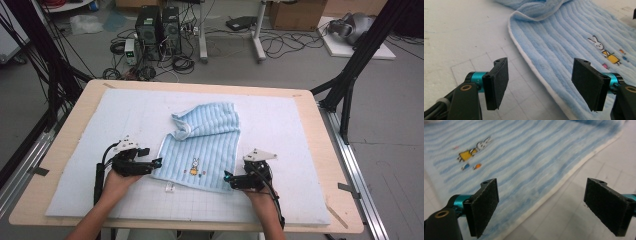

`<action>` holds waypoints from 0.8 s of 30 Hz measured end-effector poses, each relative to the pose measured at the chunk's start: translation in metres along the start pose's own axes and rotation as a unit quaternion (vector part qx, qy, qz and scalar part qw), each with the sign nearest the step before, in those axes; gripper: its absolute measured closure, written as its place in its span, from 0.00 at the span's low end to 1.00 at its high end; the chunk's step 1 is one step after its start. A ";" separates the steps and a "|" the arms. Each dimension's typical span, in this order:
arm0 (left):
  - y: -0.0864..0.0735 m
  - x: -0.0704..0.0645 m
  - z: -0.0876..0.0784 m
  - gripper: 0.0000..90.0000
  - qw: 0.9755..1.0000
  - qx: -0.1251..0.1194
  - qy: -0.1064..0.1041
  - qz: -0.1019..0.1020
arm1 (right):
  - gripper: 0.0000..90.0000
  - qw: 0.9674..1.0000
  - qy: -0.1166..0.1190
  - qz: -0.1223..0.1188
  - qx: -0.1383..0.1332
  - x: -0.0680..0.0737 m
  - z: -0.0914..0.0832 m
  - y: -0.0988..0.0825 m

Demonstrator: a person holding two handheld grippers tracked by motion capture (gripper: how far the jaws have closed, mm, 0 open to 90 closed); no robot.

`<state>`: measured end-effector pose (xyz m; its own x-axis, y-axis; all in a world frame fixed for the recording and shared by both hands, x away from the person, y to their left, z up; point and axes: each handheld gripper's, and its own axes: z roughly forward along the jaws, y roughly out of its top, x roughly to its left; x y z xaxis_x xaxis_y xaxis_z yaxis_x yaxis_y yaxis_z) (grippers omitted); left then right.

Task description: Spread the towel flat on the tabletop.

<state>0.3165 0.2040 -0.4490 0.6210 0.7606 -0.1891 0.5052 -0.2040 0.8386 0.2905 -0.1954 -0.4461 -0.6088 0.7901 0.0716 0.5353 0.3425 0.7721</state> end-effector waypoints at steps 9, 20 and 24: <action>-0.005 -0.011 -0.008 0.39 1.000 -0.007 0.008 0.004 | 0.51 0.999 0.009 -0.033 0.021 0.011 0.006 -0.001; -0.007 -0.025 -0.014 0.42 1.000 -0.013 0.001 0.007 | 0.94 0.998 -0.014 -0.034 0.051 -0.002 -0.008 0.000; -0.010 -0.026 -0.014 0.43 1.000 0.000 -0.006 0.021 | 0.92 0.998 -0.037 -0.012 0.043 -0.016 -0.017 -0.005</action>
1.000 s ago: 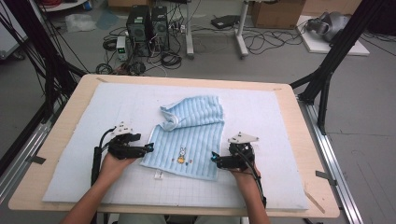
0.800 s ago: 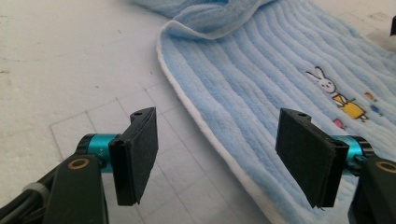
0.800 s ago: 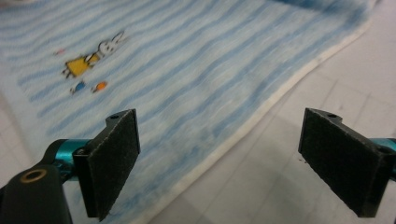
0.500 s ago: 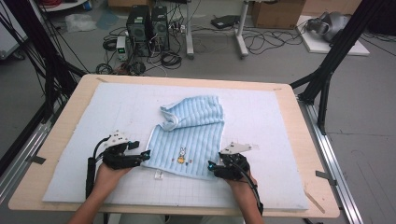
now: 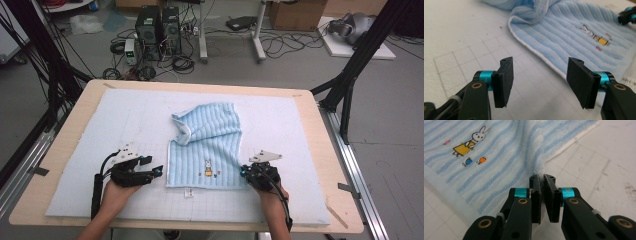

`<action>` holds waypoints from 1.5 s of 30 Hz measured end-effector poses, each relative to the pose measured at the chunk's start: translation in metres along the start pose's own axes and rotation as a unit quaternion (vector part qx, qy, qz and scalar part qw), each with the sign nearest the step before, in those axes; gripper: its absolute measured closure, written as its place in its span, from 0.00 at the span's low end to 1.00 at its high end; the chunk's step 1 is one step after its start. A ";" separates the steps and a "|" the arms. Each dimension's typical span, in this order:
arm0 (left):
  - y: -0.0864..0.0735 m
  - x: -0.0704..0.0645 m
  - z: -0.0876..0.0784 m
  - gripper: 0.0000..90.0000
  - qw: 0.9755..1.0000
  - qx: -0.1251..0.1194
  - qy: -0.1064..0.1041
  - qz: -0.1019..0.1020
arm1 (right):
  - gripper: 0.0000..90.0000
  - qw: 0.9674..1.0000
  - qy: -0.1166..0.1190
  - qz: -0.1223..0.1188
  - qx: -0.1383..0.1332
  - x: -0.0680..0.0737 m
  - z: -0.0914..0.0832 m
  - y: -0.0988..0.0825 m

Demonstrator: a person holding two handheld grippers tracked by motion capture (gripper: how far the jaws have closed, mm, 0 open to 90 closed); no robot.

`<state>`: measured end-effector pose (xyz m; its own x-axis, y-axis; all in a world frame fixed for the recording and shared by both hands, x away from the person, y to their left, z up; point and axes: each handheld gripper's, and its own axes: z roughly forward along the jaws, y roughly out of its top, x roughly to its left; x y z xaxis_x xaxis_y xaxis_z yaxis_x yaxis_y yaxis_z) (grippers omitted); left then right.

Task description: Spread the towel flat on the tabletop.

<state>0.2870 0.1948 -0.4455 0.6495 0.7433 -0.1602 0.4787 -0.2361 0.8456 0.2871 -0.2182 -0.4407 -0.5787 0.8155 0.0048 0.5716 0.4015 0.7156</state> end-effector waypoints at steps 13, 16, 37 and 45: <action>0.014 -0.014 0.027 0.48 0.999 0.019 -0.043 0.014 | 0.53 0.998 0.019 -0.021 -0.058 0.012 -0.009 -0.001; 0.016 -0.022 0.041 0.49 0.997 0.038 -0.056 0.031 | 0.54 0.997 0.043 -0.012 -0.070 0.013 -0.007 -0.004; 0.008 -0.033 0.034 0.96 0.991 0.069 -0.081 0.081 | 0.96 0.996 0.088 -0.014 -0.016 0.013 -0.004 -0.013; 0.000 -0.040 0.021 0.96 0.989 0.077 -0.102 0.076 | 0.96 0.992 0.120 -0.037 0.010 0.021 -0.014 -0.017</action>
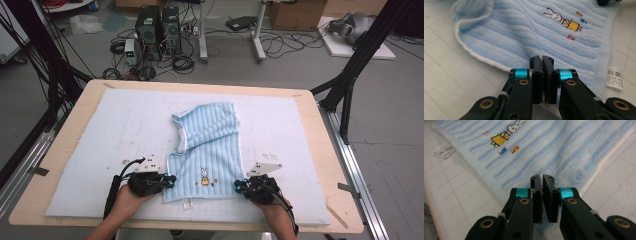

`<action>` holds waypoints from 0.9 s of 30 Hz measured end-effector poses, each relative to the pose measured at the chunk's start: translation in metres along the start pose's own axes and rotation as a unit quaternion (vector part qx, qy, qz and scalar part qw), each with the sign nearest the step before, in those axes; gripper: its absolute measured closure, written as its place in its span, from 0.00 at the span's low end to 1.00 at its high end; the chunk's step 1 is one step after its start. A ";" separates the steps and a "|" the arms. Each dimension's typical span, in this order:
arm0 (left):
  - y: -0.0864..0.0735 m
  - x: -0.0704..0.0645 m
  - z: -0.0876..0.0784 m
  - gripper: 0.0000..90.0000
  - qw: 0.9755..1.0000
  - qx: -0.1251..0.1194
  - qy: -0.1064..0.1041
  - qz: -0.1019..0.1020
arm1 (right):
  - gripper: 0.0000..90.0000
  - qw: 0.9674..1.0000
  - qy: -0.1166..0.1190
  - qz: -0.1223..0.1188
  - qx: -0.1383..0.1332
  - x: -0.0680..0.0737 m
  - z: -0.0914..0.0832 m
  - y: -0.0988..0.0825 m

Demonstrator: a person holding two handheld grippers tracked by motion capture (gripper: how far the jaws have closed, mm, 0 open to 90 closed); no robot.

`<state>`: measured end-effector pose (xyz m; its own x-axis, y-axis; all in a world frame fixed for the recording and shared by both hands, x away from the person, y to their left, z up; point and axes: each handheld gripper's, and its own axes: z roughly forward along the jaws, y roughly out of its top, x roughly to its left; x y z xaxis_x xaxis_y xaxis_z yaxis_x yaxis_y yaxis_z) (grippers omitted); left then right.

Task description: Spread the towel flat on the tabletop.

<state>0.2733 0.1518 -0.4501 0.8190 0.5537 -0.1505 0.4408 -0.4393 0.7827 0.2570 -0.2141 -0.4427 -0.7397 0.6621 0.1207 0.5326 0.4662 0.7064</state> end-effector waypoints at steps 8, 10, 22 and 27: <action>-0.009 -0.016 -0.012 0.96 0.999 0.018 -0.028 0.019 | 0.96 0.999 0.051 -0.004 0.013 0.010 -0.010 -0.010; -0.010 -0.019 -0.016 0.96 0.999 0.019 -0.041 0.022 | 0.95 0.998 0.066 -0.006 0.019 0.011 -0.012 -0.012; 0.010 0.011 -0.016 0.59 0.996 -0.065 0.050 -0.040 | 0.65 0.998 0.002 0.006 -0.057 0.010 0.003 0.019; 0.010 0.021 -0.012 0.58 0.995 -0.065 0.060 -0.051 | 0.63 0.999 -0.021 0.001 -0.035 0.009 0.031 0.033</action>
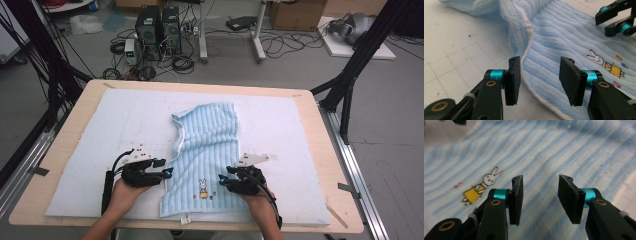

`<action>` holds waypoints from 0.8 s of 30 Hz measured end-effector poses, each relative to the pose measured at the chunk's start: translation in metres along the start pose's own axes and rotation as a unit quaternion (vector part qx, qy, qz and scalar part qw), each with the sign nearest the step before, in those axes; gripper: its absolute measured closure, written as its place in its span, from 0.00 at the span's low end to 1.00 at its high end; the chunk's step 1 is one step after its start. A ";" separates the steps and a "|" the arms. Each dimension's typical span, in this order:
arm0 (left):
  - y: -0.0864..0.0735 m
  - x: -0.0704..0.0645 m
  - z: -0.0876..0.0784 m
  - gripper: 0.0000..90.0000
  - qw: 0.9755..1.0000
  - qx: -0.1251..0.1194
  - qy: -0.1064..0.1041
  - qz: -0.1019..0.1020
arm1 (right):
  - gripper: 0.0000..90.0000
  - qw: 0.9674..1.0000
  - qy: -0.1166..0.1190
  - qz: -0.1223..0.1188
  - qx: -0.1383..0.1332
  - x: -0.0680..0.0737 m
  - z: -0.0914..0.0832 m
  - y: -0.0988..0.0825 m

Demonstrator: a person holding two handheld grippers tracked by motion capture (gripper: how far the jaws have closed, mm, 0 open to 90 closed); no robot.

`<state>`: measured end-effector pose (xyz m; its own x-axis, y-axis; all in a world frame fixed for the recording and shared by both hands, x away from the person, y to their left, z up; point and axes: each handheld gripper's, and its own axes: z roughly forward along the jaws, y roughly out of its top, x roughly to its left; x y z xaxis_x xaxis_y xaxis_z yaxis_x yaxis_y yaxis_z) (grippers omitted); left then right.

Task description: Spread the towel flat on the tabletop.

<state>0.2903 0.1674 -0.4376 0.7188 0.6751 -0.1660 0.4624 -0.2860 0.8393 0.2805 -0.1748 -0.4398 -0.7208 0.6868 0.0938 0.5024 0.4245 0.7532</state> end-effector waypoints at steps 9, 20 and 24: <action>-0.001 0.010 -0.009 0.59 1.000 -0.014 0.009 -0.011 | 0.94 0.996 0.045 -0.053 0.054 0.011 0.000 -0.002; 0.000 0.013 -0.007 0.57 1.000 -0.022 0.006 -0.017 | 0.94 0.981 0.160 -0.061 0.096 0.016 -0.016 -0.014; 0.002 0.014 -0.007 0.54 0.999 -0.025 0.005 -0.022 | 0.88 0.976 0.194 -0.054 0.087 0.013 -0.022 -0.016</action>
<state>0.2971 0.1812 -0.4347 0.6932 0.6932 -0.1974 0.4657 -0.2218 0.8567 0.2530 -0.1855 -0.4365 -0.8833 0.3725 0.2845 0.4631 0.5990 0.6533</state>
